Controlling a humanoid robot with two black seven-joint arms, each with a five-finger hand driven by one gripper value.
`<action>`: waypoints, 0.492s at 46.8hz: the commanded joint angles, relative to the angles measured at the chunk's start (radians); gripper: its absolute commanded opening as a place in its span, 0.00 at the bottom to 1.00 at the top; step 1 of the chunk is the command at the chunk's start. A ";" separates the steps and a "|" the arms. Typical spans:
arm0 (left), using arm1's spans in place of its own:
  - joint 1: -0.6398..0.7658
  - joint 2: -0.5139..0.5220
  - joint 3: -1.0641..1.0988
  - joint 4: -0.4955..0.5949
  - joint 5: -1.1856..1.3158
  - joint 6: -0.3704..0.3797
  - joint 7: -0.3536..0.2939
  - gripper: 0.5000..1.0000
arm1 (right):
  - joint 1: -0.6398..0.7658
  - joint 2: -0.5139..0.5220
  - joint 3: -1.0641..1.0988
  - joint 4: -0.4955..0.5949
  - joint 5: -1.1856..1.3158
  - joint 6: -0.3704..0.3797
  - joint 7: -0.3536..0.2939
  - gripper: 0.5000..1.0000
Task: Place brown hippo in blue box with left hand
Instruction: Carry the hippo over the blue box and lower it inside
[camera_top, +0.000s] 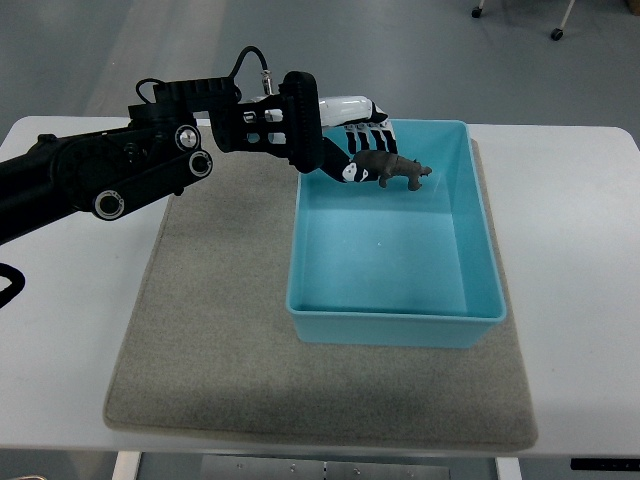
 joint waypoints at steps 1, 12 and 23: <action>0.000 -0.015 0.025 0.000 0.000 0.000 0.000 0.00 | 0.000 0.000 0.000 0.000 0.000 0.000 0.000 0.87; 0.023 -0.051 0.070 0.008 0.017 -0.001 0.000 0.00 | 0.000 0.000 0.000 0.000 0.000 0.000 0.000 0.87; 0.043 -0.066 0.093 0.025 0.066 0.002 0.000 0.00 | 0.000 0.000 0.000 0.000 0.000 0.000 0.000 0.87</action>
